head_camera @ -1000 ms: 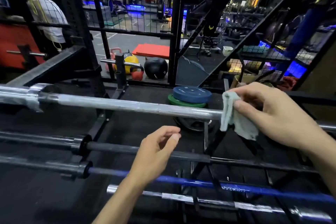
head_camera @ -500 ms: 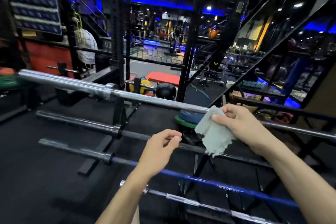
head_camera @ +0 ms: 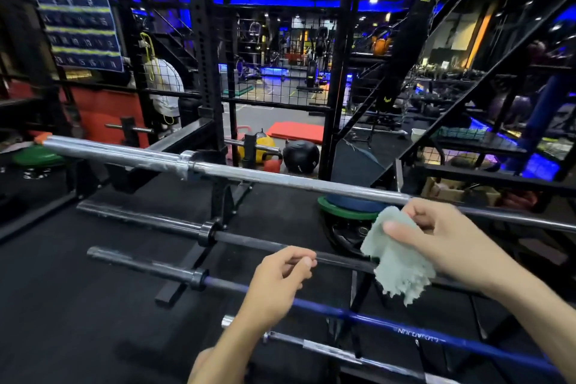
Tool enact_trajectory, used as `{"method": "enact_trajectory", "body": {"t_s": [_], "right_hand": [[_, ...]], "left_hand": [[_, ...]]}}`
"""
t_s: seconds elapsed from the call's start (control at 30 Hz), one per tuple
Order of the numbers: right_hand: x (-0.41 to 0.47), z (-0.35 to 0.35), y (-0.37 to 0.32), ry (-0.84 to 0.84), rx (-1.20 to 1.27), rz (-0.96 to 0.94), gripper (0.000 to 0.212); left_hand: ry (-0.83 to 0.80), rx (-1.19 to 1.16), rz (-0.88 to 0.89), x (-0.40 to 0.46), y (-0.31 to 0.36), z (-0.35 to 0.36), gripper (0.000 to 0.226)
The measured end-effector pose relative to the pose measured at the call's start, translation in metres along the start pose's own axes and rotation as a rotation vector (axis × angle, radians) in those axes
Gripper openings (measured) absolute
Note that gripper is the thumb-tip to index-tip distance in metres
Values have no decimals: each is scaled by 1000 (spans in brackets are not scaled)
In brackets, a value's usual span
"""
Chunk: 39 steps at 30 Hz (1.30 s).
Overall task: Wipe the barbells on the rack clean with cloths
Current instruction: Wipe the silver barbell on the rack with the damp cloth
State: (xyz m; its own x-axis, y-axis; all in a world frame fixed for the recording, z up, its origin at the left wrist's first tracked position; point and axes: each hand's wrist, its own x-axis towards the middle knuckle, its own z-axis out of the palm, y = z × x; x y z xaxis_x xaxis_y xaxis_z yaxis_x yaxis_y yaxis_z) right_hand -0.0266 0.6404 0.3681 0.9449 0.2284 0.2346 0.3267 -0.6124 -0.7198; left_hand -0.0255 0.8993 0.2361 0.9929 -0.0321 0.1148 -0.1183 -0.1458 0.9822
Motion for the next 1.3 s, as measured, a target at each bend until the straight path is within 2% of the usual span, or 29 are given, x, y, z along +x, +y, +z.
{"method": "enact_trajectory", "body": {"t_s": [0.13,0.3,0.5,0.57,0.73,0.87,0.97,1.1,1.2,1.3], "right_hand": [[59,-13,8,42,3,-16,40],[129,-15,23,124,-32,12,36],[183,7,17,285,-139,-40,34],[190,25,9,230,-214,-90,39],[173,70,8,-87,-201,-142,35],[155,78,12,-156,-210,-177,40],[158,83,20,-59,-239,-143,25],[170,105,32,-25,-484,-202,48],[179,114,33,34,-529,-244,40],[189,123,33,168,-529,-253,36]], "left_hand": [[-13,-62,-17,49,-17,-4,20],[-34,-206,-11,106,-32,0,21],[-29,-352,85,148,-29,-2,28],[-27,-352,138,153,-30,-5,26],[-100,-373,166,154,-39,-10,24],[-114,-391,198,156,-44,-11,29],[-112,-415,229,157,-48,-13,31],[-143,-448,244,156,-51,-14,32],[-154,-484,245,156,-52,-11,34],[-154,-482,258,157,-54,-11,33]]}}
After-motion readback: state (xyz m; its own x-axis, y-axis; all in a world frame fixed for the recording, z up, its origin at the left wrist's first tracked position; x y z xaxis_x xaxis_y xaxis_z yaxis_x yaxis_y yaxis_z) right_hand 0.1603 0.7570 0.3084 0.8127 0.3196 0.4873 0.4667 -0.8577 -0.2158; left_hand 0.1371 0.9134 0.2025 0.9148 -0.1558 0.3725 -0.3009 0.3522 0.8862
